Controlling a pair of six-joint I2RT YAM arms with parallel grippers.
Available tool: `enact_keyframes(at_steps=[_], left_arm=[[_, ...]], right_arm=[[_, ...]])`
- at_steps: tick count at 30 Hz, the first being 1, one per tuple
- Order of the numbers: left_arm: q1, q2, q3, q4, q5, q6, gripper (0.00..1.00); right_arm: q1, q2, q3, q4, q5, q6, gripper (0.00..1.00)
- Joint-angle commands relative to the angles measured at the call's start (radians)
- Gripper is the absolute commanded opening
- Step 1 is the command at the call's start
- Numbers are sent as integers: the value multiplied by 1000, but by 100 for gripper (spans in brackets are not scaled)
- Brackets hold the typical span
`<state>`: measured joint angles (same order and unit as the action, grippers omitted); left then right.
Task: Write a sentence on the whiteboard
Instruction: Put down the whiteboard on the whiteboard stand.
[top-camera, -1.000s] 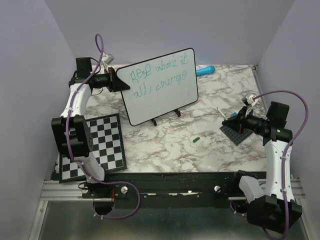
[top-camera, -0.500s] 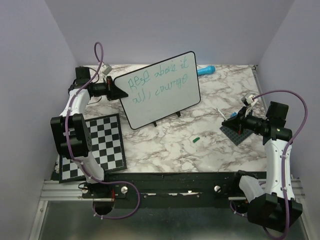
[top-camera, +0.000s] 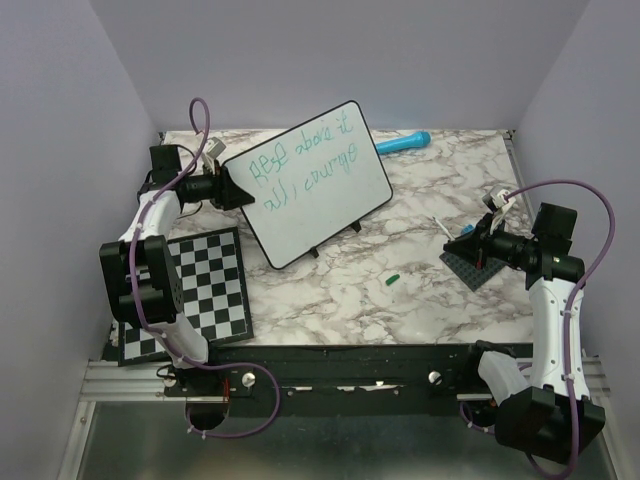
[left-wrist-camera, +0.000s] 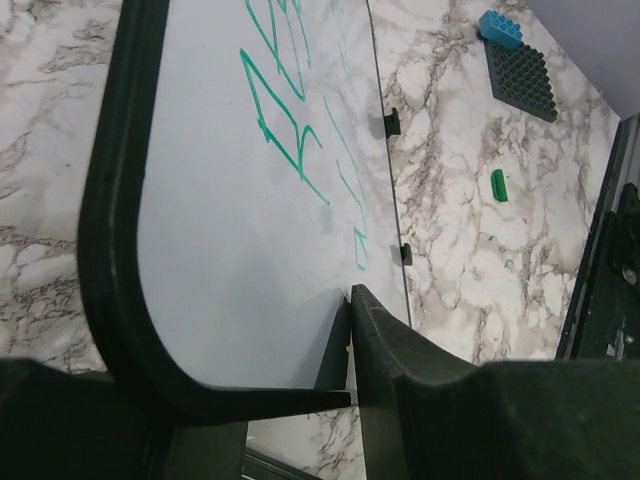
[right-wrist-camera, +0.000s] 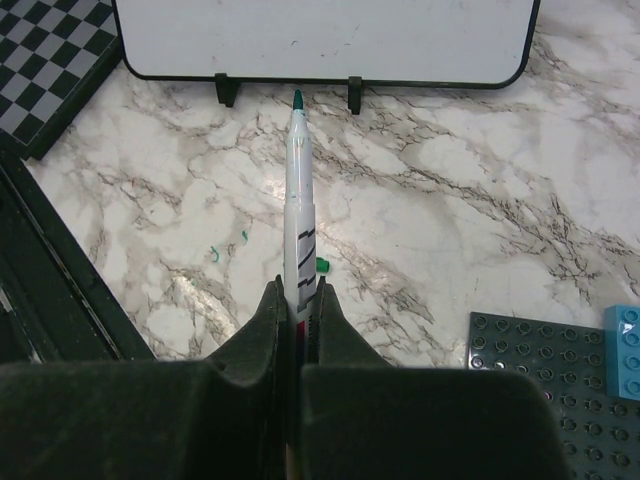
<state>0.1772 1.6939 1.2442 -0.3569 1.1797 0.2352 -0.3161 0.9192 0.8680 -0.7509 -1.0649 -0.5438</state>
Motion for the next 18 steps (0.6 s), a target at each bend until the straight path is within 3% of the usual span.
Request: enact_keyframes(at_steps=[1,18], left_arm=[[10,-34,-5,79,-61,4,48],[41,-137,-112,194,-167,-45,63]], right_arm=[[-6,-3,-7,-16,-37,-15,0],[-6,-9,-6,-21,-43,-19,0]])
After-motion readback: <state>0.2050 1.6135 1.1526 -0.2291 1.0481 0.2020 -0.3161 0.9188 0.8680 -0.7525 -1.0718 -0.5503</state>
